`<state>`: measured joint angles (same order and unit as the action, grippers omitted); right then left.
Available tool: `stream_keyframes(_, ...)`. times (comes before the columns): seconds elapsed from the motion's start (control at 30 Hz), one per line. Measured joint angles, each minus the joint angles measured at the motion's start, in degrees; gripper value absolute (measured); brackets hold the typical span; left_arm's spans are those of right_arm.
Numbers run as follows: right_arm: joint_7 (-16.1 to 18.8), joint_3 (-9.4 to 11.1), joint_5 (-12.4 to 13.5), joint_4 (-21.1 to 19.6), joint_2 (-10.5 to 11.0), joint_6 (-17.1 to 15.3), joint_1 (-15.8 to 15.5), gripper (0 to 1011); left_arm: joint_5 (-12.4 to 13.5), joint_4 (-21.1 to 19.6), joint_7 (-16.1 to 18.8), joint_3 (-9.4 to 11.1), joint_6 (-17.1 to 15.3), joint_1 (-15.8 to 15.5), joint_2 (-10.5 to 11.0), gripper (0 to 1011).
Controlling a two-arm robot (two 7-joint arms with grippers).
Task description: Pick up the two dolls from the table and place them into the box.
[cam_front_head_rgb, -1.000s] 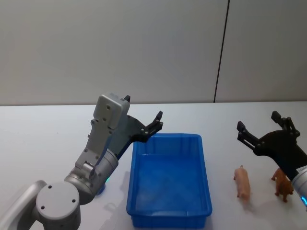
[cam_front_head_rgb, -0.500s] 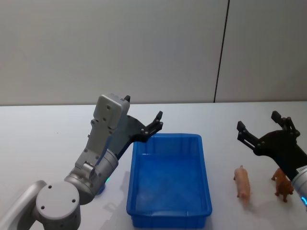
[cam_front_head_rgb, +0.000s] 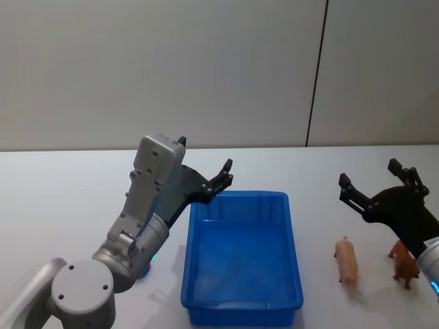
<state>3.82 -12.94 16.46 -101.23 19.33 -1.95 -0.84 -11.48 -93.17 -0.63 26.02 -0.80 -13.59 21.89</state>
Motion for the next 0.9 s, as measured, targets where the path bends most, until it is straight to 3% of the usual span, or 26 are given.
stream_keyframes(0.5,0.02,0.49,0.02,-0.09,0.6,0.35,-0.37,1001,0.0,0.0,0.0,0.0,0.0,0.0,0.0,1001)
stream_keyframes(0.9,-3.2,4.38,2.79,-2.75,6.26,-0.09,-6.48,1001,0.0,-0.01,0.0,0.0,0.0,0.0,0.0,1001)
